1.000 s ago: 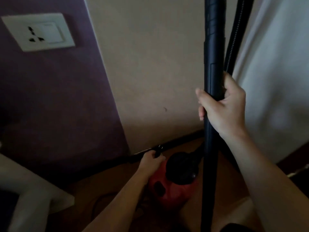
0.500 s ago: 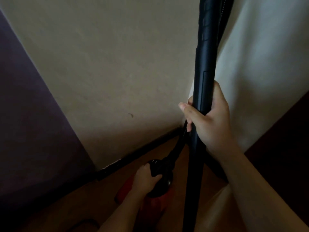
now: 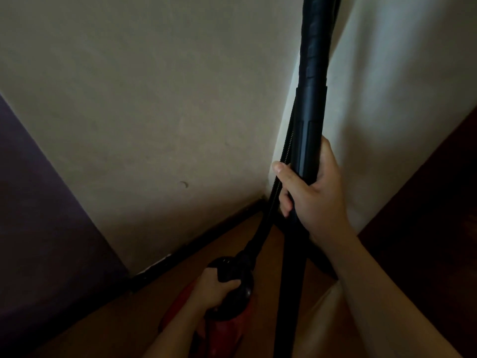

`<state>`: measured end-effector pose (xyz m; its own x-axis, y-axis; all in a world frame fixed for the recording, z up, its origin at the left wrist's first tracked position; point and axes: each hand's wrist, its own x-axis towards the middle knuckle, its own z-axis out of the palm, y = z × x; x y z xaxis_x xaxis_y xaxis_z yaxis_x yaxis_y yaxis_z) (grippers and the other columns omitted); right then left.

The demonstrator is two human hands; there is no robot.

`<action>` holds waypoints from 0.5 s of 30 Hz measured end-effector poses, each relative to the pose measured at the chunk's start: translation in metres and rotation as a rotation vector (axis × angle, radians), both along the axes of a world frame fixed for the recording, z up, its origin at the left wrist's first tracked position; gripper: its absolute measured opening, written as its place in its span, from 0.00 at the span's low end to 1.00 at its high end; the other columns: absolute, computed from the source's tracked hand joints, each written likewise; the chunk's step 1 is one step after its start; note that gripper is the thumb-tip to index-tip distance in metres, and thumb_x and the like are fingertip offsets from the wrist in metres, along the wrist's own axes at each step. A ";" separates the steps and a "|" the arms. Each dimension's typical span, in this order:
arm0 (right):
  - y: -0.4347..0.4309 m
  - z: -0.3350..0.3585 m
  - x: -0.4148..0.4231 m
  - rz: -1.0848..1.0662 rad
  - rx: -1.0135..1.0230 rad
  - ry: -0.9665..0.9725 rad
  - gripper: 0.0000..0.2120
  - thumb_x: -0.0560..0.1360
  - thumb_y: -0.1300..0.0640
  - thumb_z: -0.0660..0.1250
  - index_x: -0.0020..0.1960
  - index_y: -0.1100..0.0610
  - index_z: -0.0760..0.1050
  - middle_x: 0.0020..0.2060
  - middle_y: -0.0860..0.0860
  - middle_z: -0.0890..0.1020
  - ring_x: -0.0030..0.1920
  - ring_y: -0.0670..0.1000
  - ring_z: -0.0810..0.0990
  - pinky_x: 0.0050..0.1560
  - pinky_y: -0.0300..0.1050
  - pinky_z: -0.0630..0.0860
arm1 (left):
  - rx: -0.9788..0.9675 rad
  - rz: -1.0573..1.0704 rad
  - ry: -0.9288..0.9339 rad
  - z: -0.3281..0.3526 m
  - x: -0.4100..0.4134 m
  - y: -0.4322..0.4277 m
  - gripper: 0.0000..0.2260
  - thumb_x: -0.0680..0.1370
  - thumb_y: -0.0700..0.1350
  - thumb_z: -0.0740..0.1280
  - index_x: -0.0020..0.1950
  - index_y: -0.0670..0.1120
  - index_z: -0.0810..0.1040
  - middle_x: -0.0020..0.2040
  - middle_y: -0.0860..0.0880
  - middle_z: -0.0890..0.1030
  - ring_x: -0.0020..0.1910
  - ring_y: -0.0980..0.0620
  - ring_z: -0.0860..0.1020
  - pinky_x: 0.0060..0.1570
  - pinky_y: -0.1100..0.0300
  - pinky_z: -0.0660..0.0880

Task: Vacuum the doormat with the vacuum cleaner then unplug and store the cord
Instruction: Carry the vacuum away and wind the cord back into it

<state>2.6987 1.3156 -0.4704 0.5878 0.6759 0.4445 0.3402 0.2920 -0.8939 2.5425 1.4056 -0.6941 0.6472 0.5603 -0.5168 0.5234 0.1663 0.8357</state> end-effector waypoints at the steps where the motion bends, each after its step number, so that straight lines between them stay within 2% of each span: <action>1: -0.001 0.000 0.001 -0.003 -0.005 0.004 0.18 0.80 0.63 0.69 0.66 0.57 0.69 0.34 0.47 0.75 0.21 0.55 0.70 0.23 0.45 0.71 | 0.012 -0.020 0.010 0.002 0.000 0.000 0.02 0.76 0.43 0.72 0.45 0.48 0.80 0.43 0.50 0.82 0.39 0.54 0.80 0.36 0.63 0.75; 7: -0.014 0.013 0.005 -0.035 -0.036 0.051 0.12 0.79 0.64 0.70 0.54 0.54 0.68 0.30 0.47 0.72 0.20 0.52 0.69 0.21 0.41 0.69 | 0.121 -0.047 0.083 0.030 0.002 -0.007 0.11 0.76 0.45 0.73 0.35 0.49 0.74 0.32 0.52 0.77 0.30 0.56 0.75 0.30 0.62 0.69; 9: -0.019 0.034 0.002 -0.038 -0.069 0.080 0.13 0.78 0.65 0.70 0.52 0.51 0.68 0.30 0.48 0.72 0.20 0.49 0.70 0.22 0.40 0.69 | 0.208 -0.049 0.155 0.056 -0.004 -0.009 0.10 0.74 0.47 0.74 0.36 0.50 0.76 0.33 0.52 0.78 0.31 0.55 0.76 0.30 0.62 0.69; 12: -0.025 0.080 -0.002 0.013 -0.132 0.045 0.13 0.79 0.59 0.71 0.55 0.46 0.70 0.35 0.49 0.73 0.27 0.48 0.73 0.29 0.43 0.73 | 0.259 -0.105 0.202 0.112 -0.009 -0.015 0.10 0.75 0.49 0.72 0.37 0.54 0.74 0.35 0.53 0.77 0.34 0.54 0.76 0.33 0.61 0.69; 15: -0.036 0.138 -0.001 0.018 -0.165 0.044 0.12 0.78 0.56 0.71 0.55 0.46 0.70 0.36 0.49 0.72 0.32 0.51 0.74 0.34 0.46 0.75 | 0.291 -0.122 0.284 0.177 -0.011 -0.023 0.04 0.77 0.50 0.71 0.48 0.53 0.77 0.45 0.52 0.80 0.42 0.54 0.78 0.45 0.61 0.74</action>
